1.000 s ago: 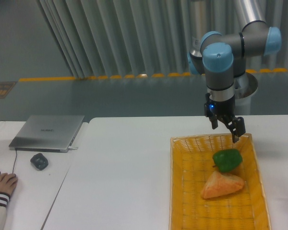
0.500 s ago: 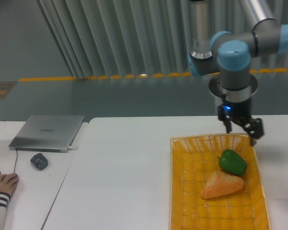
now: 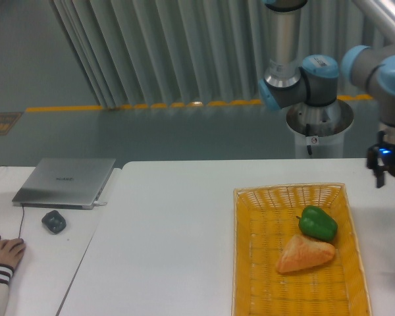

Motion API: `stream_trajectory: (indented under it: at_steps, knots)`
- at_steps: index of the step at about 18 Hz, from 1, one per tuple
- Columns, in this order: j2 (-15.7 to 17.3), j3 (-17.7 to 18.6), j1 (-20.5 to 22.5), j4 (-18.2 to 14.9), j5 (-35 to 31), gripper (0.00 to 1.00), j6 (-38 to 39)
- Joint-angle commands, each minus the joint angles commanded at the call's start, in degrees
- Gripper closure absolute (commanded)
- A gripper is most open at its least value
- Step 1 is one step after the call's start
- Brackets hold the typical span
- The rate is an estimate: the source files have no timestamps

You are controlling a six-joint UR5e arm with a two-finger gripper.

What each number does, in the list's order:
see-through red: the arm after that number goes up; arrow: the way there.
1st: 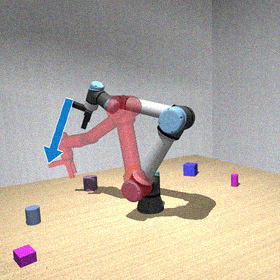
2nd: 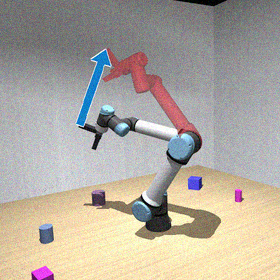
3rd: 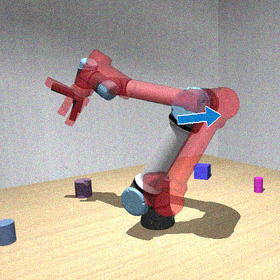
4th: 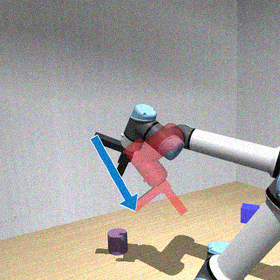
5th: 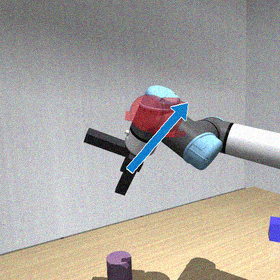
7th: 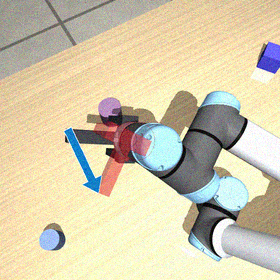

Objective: Place the green peppers in a basket

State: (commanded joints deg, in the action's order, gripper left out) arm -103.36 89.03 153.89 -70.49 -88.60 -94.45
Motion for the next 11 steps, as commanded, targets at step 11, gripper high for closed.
stream_trajectory:
  at_steps: [11]
  knots:
    - [-3.25,-2.28,4.14,0.09,-0.08,0.0,-11.44]
